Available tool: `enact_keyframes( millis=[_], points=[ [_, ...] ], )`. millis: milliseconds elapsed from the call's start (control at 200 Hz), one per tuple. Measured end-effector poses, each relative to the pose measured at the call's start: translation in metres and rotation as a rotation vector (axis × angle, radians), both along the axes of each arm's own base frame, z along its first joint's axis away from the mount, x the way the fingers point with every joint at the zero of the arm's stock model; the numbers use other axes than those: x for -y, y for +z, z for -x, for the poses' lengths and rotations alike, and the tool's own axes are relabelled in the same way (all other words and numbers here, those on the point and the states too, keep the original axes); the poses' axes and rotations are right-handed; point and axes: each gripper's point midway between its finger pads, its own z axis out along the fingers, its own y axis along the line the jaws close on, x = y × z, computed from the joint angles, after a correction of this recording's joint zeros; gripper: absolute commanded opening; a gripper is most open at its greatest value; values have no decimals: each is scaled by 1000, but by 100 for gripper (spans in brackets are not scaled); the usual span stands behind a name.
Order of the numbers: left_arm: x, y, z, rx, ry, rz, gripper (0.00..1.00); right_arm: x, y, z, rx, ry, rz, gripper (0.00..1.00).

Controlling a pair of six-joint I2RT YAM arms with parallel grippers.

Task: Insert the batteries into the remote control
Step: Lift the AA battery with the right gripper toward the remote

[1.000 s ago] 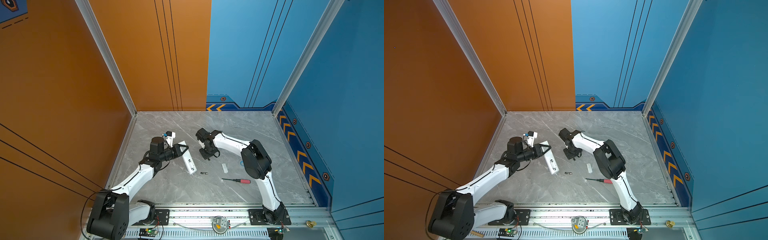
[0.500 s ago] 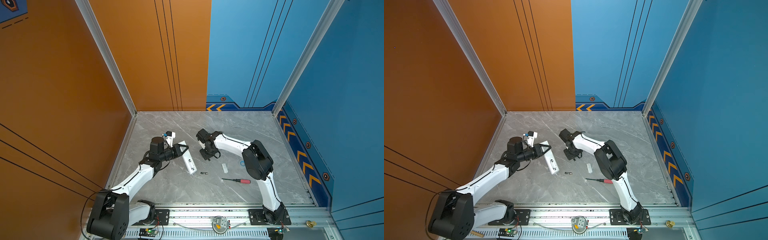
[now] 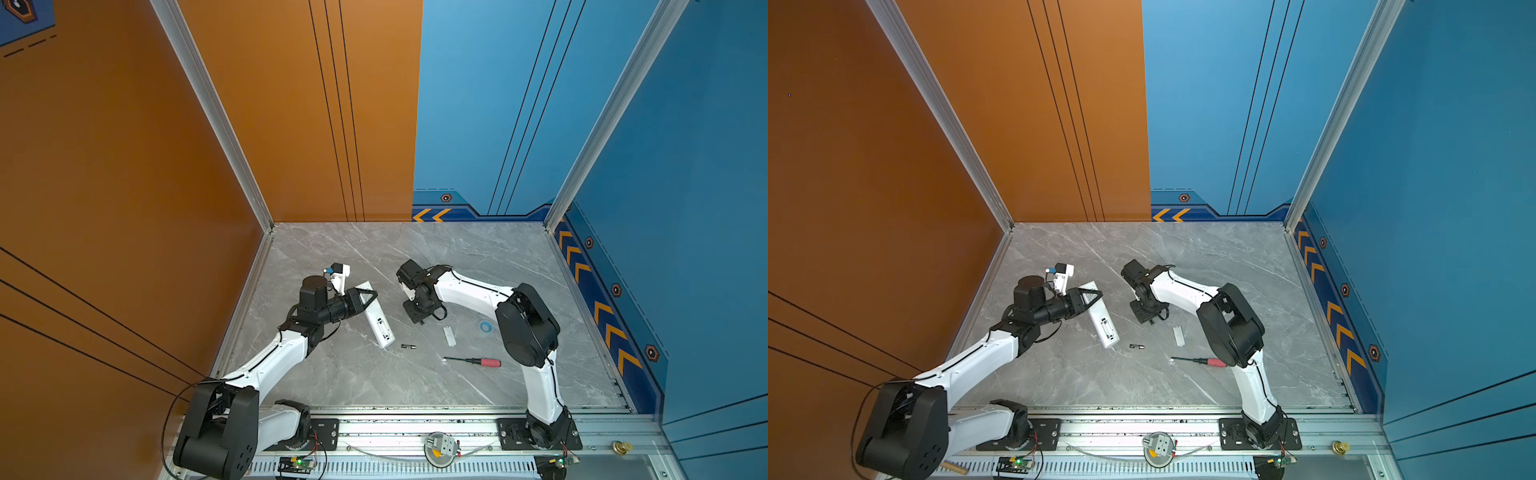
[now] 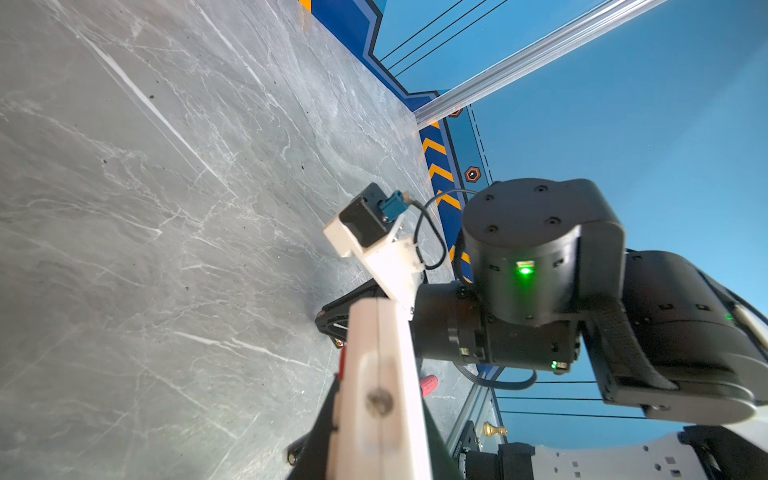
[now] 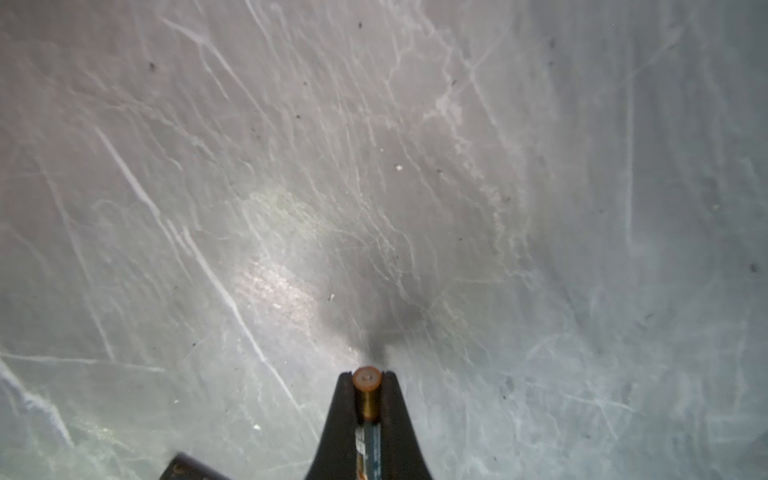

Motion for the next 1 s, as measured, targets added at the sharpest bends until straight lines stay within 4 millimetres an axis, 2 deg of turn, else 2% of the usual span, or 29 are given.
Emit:
enact_keyframes(
  millis=[210, 365, 706, 1001],
  points=[
    [-1, 4, 1, 17, 12, 11, 0, -2, 19, 2, 45, -7, -47, 0],
    [1, 7, 0, 30, 15, 20, 0, -1, 31, 12, 60, -17, -80, 0],
    [5, 13, 3, 71, 17, 55, 0, -15, 96, 35, 162, -7, -217, 0],
    [6, 33, 6, 145, 19, 89, 0, -21, 124, 51, 211, -3, -268, 0]
  ],
)
